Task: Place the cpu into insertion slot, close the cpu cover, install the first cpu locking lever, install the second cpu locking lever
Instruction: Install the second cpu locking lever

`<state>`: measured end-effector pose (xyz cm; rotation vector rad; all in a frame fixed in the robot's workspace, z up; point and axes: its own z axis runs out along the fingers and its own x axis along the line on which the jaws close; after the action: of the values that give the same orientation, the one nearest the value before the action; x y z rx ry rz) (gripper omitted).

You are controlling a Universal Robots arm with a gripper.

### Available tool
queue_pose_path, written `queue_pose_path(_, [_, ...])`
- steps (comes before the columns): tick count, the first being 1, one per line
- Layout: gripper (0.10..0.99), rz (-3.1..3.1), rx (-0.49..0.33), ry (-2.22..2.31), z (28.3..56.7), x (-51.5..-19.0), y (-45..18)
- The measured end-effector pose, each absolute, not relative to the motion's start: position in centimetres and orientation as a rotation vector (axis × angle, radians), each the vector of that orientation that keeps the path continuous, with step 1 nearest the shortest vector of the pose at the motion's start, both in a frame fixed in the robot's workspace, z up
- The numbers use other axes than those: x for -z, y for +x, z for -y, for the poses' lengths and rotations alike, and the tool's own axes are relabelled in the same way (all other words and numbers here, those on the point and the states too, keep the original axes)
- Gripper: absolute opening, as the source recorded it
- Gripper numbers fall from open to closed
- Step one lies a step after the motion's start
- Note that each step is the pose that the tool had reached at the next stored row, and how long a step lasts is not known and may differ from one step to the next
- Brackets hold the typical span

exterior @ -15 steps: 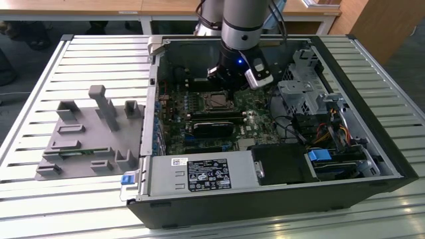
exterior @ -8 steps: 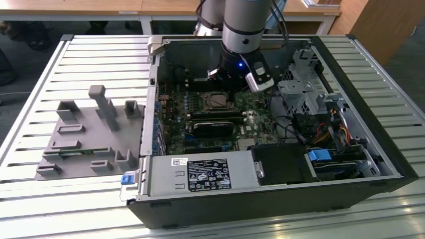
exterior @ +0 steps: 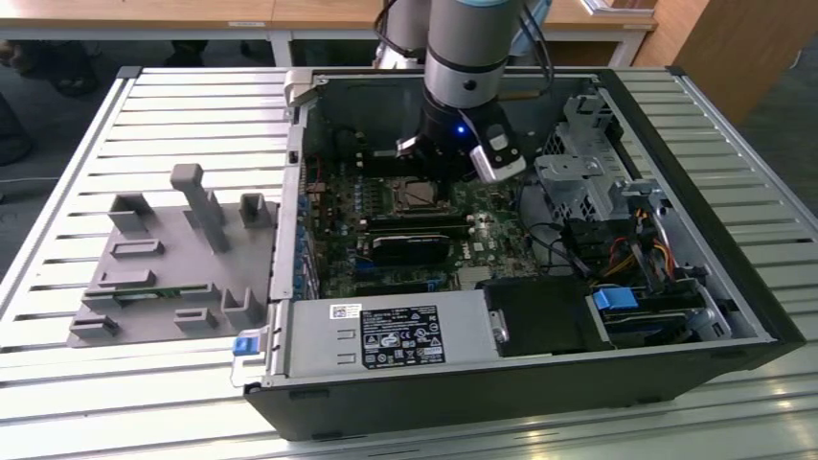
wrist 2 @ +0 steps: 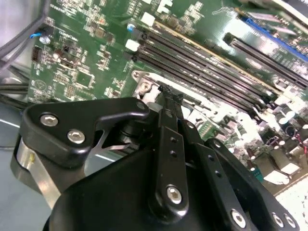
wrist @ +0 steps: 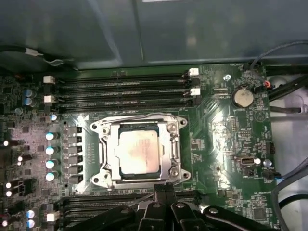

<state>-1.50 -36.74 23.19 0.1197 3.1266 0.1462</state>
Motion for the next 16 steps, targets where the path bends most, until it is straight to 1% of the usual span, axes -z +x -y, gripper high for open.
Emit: queue_pose_path(16, [0.106,-3.126,-0.147,0.120,37.0,-22.9,-4.8])
